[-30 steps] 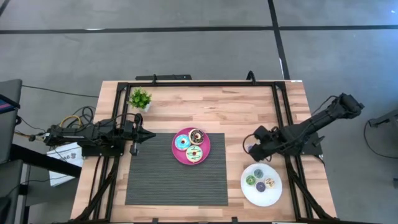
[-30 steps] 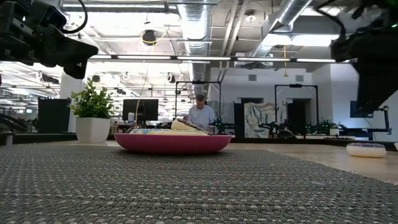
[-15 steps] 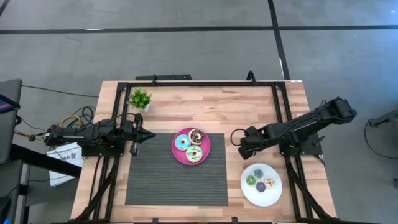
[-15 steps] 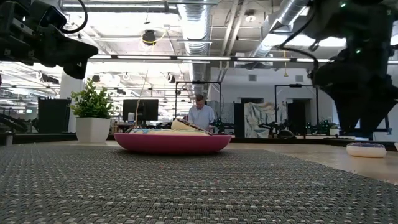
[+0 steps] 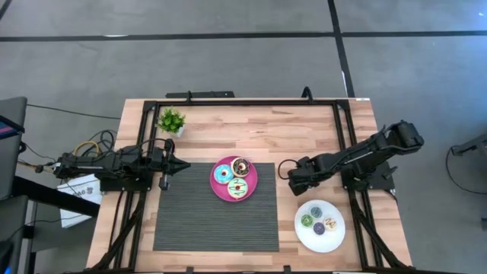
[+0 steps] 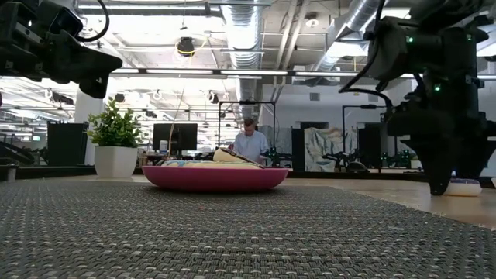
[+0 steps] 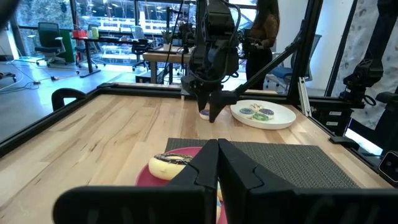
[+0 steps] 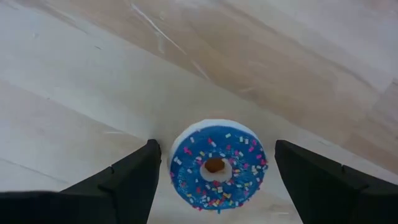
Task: Pick & Place donuts
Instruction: Put the small dark blue donut on the white plate
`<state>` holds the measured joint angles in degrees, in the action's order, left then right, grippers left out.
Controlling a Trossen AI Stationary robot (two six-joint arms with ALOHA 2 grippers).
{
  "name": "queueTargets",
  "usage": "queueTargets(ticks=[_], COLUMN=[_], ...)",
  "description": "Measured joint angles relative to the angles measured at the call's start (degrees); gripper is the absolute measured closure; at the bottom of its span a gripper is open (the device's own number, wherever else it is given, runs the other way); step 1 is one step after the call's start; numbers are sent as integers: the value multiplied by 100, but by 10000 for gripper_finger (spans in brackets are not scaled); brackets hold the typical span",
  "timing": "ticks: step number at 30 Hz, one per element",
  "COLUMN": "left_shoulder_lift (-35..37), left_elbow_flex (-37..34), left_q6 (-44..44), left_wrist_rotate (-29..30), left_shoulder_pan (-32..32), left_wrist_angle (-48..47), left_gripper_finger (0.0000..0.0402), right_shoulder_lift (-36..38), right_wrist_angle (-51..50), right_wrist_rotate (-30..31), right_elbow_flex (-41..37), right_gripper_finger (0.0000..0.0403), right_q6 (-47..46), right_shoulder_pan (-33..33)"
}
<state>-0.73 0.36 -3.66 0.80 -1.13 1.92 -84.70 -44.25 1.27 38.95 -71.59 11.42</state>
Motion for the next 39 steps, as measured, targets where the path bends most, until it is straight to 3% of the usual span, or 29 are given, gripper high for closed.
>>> queueTargets(ticks=[6,19,30,39], left_shoulder_lift=[0,0,0,-2], left_elbow_flex=[2,1,0,0], left_q6=[0,0,0,0], left_wrist_rotate=[0,0,0,0], left_shoulder_pan=[0,-1,-2,0], left_wrist_angle=[1,-1,1,1], left_gripper_finger=[402,402,402,402], right_shoulder_lift=[-64,-61,767,1584], right_wrist_angle=[39,39,-24,29], right_wrist_rotate=[-6,8,119,195], right_elbow_flex=[10,2,-14,-12], right_gripper_finger=[121,243,249,252], right_q6=[0,163,104,-933], right_shoulder_pan=[7,7,210,1426])
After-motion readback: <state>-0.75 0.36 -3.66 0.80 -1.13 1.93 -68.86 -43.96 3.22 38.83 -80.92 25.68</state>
